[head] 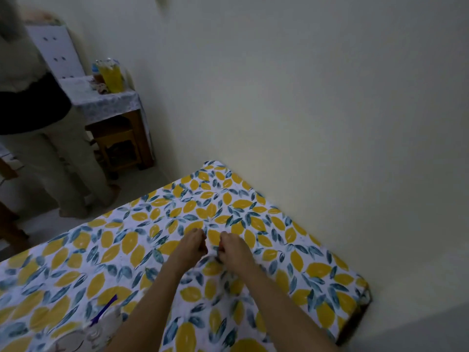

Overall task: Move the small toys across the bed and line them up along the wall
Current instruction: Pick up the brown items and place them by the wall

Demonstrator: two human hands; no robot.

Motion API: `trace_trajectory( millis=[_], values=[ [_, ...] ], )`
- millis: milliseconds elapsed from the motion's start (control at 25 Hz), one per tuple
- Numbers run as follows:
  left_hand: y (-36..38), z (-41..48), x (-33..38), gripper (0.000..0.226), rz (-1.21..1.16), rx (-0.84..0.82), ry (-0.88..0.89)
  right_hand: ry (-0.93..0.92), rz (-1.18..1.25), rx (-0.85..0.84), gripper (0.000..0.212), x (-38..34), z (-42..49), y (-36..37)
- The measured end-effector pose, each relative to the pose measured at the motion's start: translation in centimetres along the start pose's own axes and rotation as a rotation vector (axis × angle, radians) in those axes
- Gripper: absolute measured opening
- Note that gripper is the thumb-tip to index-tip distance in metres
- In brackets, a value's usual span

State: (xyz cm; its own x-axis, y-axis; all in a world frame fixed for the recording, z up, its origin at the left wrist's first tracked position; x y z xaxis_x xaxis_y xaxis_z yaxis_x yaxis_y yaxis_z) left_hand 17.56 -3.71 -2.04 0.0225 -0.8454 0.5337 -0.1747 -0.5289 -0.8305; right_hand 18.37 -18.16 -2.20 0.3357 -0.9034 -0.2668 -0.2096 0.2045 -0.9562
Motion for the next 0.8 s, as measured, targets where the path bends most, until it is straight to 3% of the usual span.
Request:
trace_trajectory(
  millis=[160,360,800],
  values=[
    [1.2,6.4,9.1,0.03,-0.017,-0.065,0.143,0.261,-0.007,0.11,0.009,10.3,-0.9,-4.9],
    [6.3,11.9,17.1,0.032,-0.017,-0.171,0.289,0.498,0.043,0.172,0.012,19.1,-2.4,-6.4],
    [10.9,15.0,18.9,0.041,0.15,-0.299,0.364,0.528,0.059,0.107,0.011,21.5,-2.3,-3.4]
  ],
)
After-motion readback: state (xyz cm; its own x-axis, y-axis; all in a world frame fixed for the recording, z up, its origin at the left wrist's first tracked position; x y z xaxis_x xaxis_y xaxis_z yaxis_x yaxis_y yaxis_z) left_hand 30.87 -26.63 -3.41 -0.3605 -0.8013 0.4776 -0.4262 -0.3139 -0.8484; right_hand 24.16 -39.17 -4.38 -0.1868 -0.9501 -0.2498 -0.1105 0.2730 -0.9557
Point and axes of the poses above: each hand's wrist, its own z-axis towards the middle knuckle, its own y-axis out of the palm, x = y × z, the point moved 1 cm from there along z, towards the middle knuckle, and after that the axes turned 8 degrees about -z, right-handed, at the moved point
